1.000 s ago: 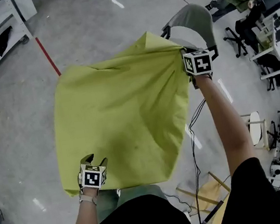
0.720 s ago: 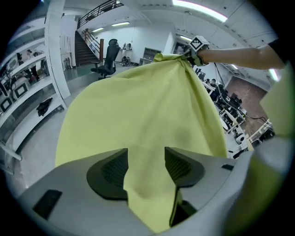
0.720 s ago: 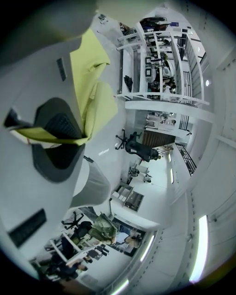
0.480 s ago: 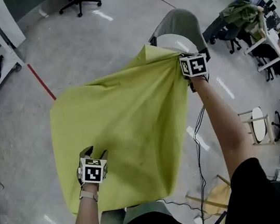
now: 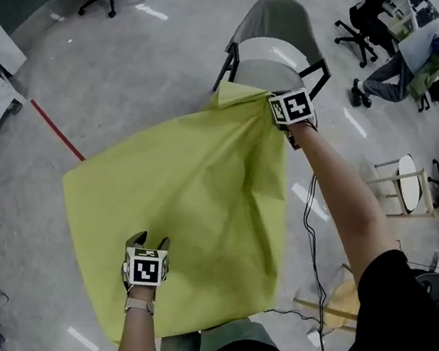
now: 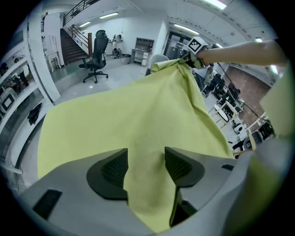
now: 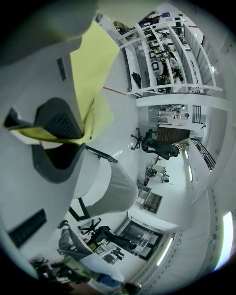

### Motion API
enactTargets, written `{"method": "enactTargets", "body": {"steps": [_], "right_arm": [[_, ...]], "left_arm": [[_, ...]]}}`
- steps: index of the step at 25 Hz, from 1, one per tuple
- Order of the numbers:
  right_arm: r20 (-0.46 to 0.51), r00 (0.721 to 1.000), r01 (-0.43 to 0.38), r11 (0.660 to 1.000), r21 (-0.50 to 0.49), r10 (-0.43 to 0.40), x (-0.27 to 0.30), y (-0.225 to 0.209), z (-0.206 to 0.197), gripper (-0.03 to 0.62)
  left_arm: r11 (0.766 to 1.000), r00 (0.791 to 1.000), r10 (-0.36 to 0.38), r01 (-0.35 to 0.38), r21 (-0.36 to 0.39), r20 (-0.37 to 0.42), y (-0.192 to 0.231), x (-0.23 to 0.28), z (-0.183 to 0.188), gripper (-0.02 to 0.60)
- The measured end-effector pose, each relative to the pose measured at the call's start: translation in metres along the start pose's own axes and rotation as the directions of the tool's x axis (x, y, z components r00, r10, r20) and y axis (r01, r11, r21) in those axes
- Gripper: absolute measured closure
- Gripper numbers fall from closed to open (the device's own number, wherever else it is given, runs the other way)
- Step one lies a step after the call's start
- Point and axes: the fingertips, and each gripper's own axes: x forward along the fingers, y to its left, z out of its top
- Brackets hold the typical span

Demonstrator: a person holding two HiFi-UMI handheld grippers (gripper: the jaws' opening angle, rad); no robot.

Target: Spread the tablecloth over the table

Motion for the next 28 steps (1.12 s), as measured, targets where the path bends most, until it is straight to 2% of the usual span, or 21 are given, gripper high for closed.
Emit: {"method": "enactTargets", "body": {"steps": [3, 4, 5, 6, 11, 21, 28], "right_arm": [[-0.022, 0.999, -0.025, 0.999, 0.036, 0.025, 0.014, 0.009, -0.020, 0.579], [-0.025, 0.999, -0.037, 0.998, 0.058, 0.039, 0.017, 0.012, -0.026, 0.553], [-0.024, 0.998, -0.048, 0.995, 0.083, 0.050, 0.020, 0.015, -0.031, 0.490], [-0.020, 0.998, -0.054, 0.993, 0.108, 0.057, 0.022, 0.016, -0.036, 0.456], [-0.019, 0.999, -0.043, 0.981, 0.192, 0.047, 0.023, 0.015, -0.059, 0.395], [-0.033, 0.994, -0.093, 0.965, 0.246, 0.104, -0.001, 0.044, -0.116, 0.384], [-0.016, 0.989, -0.142, 0.966, 0.216, 0.149, -0.036, 0.077, -0.133, 0.382]], "left_arm": [[1.000, 1.000, -0.011, 0.010, -0.014, -0.029, 0.000, 0.005, -0.008, 0.325], [1.000, 0.999, -0.014, 0.013, -0.011, -0.036, -0.001, 0.007, -0.012, 0.325], [1.000, 0.999, -0.016, 0.015, -0.007, -0.041, -0.001, 0.009, -0.015, 0.325], [1.000, 0.999, -0.016, 0.016, -0.006, -0.047, -0.002, 0.010, -0.018, 0.325], [1.000, 0.998, -0.023, 0.023, 0.002, -0.056, -0.007, 0.013, -0.027, 0.325], [0.999, 0.998, -0.033, 0.033, 0.013, -0.051, -0.027, 0.012, -0.050, 0.325], [0.999, 0.999, -0.039, 0.040, 0.027, -0.030, -0.041, -0.006, -0.062, 0.325]]}}
